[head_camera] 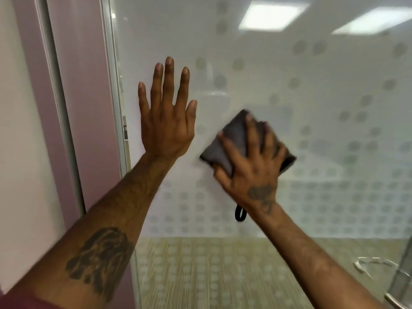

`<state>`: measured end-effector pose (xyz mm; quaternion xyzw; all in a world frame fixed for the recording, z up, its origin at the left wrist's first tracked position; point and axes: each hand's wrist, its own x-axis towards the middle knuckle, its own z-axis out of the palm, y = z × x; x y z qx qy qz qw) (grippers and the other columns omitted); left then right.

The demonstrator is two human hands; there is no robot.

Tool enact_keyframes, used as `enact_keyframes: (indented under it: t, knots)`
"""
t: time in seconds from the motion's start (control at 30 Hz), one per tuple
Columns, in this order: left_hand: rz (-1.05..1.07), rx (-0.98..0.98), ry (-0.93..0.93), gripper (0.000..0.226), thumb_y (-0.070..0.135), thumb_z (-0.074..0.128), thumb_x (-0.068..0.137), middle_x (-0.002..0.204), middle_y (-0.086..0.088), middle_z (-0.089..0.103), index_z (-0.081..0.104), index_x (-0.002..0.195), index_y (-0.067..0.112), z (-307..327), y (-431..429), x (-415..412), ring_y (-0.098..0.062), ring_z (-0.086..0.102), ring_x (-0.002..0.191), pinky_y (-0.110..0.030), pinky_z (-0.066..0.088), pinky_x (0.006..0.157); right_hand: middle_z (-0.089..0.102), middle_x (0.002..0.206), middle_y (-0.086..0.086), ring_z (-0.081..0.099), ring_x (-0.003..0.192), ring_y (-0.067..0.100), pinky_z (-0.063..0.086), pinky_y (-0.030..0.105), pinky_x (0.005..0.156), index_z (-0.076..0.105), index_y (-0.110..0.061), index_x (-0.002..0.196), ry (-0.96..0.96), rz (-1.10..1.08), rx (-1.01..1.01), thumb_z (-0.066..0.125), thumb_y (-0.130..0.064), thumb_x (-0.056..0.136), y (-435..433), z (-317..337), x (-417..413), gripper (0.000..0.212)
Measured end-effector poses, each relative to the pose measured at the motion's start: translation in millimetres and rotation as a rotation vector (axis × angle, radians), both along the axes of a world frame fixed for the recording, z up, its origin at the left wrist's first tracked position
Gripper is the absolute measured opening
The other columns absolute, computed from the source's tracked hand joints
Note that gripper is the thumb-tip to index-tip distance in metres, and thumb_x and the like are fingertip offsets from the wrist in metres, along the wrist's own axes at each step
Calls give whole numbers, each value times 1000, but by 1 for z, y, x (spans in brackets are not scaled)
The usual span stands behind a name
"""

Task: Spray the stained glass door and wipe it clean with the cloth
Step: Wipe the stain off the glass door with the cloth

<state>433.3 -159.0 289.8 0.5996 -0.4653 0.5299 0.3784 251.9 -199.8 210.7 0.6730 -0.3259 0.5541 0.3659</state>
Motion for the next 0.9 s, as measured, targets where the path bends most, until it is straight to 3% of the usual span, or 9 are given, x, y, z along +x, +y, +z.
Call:
enact_keyframes:
  t: [0.13, 0.2, 0.27, 0.4, 0.47, 0.7, 0.9]
  knots:
    - [-2, 13, 2, 61, 49, 16, 107, 168, -11, 15, 16, 161, 21, 1, 1, 0, -29, 12, 156, -57, 12, 124, 38, 156, 11, 33, 143, 47, 33, 65, 103, 53, -36, 140, 408, 25, -75, 52, -64, 88, -9, -61, -31, 60]
    - [5, 15, 6, 61, 50, 15, 107, 168, -10, 14, 15, 161, 22, 2, 1, 0, -29, 11, 156, -57, 12, 124, 41, 154, 11, 37, 141, 47, 35, 65, 101, 54, -36, 140, 468, 3, -101, 51, -64, 88, -18, -67, -54, 59]
    - [14, 10, 8, 60, 49, 15, 107, 169, -10, 14, 14, 161, 22, 1, 1, -1, -29, 11, 156, -57, 13, 124, 41, 154, 15, 39, 140, 48, 36, 63, 98, 56, -36, 138, 339, -55, -67, 51, -64, 87, -23, -52, -60, 59]
    - [10, 8, 4, 61, 49, 13, 107, 168, -11, 14, 15, 161, 21, 1, 1, -1, -30, 12, 156, -57, 12, 124, 33, 159, 16, 32, 143, 47, 31, 61, 102, 53, -36, 140, -161, -76, 135, 55, -56, 84, -7, 9, -17, 60]
    - [5, 7, 0, 62, 49, 12, 106, 168, -12, 15, 16, 161, 20, 1, 1, -1, -30, 12, 156, -57, 12, 124, 29, 161, 15, 28, 145, 45, 28, 61, 105, 49, -37, 143, -196, -39, 164, 54, -57, 84, 4, 22, 9, 63]
    - [28, 23, -11, 60, 48, 15, 107, 168, -13, 16, 16, 160, 20, 2, 2, -3, -31, 13, 155, -58, 12, 124, 38, 156, 11, 33, 144, 45, 27, 65, 106, 59, -33, 135, 113, 100, 30, 55, -57, 85, 25, -49, 49, 55]
    - [3, 12, -18, 59, 48, 14, 108, 168, -13, 16, 15, 160, 20, 2, 4, -2, -31, 12, 156, -58, 11, 124, 38, 158, 5, 30, 146, 41, 25, 62, 111, 57, -35, 136, 428, 89, -13, 52, -57, 90, 8, -112, 10, 52]
